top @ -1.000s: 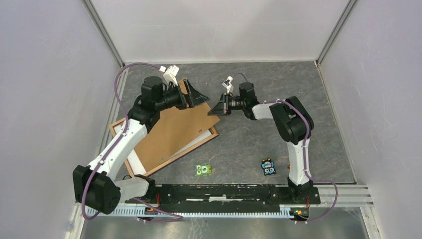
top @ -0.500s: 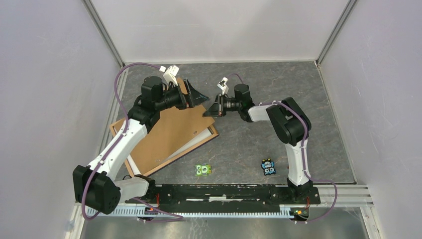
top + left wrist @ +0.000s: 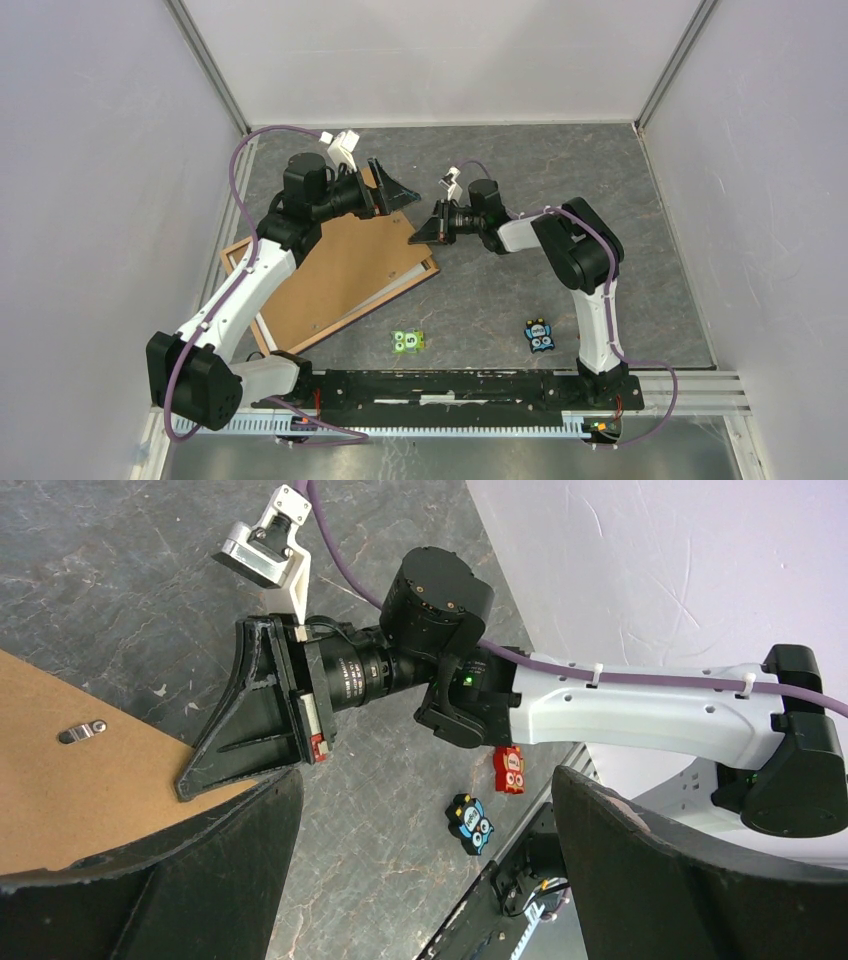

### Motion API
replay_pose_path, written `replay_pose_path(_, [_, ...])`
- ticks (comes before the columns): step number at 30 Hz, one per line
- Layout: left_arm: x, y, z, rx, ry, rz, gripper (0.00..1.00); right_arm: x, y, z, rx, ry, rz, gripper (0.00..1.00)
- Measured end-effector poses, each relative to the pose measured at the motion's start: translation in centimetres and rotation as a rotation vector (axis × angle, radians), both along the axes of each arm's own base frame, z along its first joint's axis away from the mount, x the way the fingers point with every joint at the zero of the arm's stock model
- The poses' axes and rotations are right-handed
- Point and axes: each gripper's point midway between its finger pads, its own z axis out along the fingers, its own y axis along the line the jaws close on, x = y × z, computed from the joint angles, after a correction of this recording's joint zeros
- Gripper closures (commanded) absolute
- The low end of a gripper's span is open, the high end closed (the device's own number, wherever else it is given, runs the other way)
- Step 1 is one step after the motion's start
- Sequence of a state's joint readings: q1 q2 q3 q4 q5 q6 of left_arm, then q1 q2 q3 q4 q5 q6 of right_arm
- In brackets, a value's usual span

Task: Put the photo into the frame
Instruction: Move the photo frame item to the photo frame.

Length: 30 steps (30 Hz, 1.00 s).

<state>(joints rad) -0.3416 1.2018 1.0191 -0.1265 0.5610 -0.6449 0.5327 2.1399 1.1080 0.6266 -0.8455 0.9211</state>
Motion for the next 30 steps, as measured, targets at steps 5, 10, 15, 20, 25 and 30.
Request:
replay_pose_path(5, [0.0,0.0,0.0,0.0,0.0,0.0,0.0,-0.3,0.6,0.5,0.002,-0.012,0.002,1.0])
replay_pose_path(10, [0.0,0.0,-0.2,0.001,0.003,0.0,0.0,-0.7,1.2,1.8,0.016,-0.046,0.011,1.0])
replay_pose_path(15, [0.0,0.0,-0.2,0.0,0.004,0.0,0.0,-0.8,1.3,2.0,0.007,-0.05,-0.006,1.0])
replay_pose_path(20, [-0.1,0.0,-0.3,0.0,0.006,0.0,0.0,-1.7,1.1,0.6,-0.031,-0.019,-0.031,1.0])
replay_pose_path(25, [0.0,0.0,-0.4,-0.001,0.005,0.0,0.0,-1.8,1.1,-0.2,-0.056,-0.01,-0.051,1.0])
replay_pose_path(30, [0.0,0.0,-0.3,-0.001,0.004,0.0,0.0,-1.8,1.0,-0.7,-0.082,-0.003,-0.054,0.91])
